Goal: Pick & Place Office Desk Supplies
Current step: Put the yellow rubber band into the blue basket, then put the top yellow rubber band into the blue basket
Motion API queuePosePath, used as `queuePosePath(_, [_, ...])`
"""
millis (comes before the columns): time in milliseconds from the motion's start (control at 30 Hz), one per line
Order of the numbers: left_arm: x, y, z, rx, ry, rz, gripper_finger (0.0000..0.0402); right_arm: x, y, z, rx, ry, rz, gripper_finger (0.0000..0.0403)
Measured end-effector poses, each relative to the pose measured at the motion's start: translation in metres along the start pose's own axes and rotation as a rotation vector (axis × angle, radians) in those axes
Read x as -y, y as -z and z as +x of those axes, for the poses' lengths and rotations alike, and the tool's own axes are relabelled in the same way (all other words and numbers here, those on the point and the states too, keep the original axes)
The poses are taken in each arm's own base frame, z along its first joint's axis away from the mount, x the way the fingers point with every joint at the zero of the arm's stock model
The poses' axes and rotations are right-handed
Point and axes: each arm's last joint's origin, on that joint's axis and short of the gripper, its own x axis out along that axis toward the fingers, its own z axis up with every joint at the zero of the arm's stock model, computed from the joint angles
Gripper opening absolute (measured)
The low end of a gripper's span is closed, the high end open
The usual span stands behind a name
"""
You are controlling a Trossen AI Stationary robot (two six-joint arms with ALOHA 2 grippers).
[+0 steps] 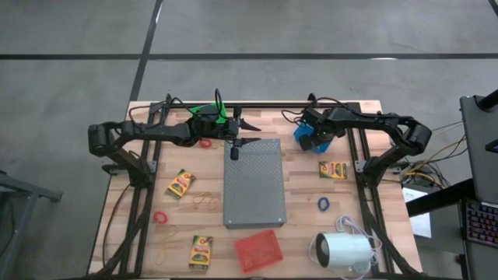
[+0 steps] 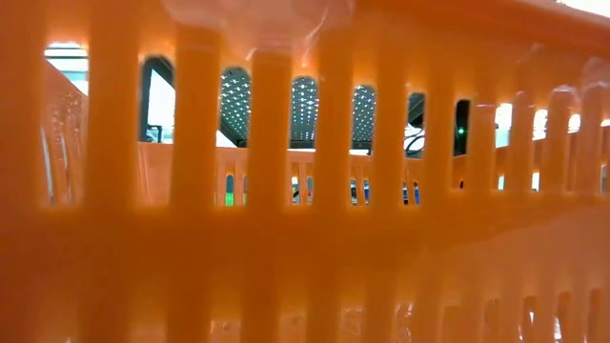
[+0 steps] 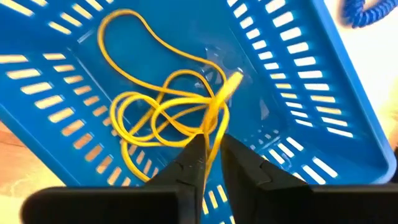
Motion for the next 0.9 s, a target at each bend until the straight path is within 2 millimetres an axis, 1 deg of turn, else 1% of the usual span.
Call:
queuePosePath(300, [0.0001, 0.0, 0.0, 0.0, 0.0, 0.0, 0.0139, 0.0, 0.0, 0.0, 0.0, 0.0, 0.0, 0.0121])
queuePosePath(500, [0.0001, 0.0, 0.0, 0.0, 0.0, 0.0, 0.0139, 0.0, 0.0, 0.0, 0.0, 0.0, 0.0, 0.0155])
queuePosePath(700, [0.0001, 0.0, 0.0, 0.0, 0.0, -0.001, 0.0139, 0.0, 0.0, -0.0003, 0.001, -0.001, -0.004, 0.0169])
queuePosePath(900, [0.0001, 0.0, 0.0, 0.0, 0.0, -0.001, 0.0139, -0.001, 0.0002, -0.0044, -0.03, -0.056, -0.008, 0.016])
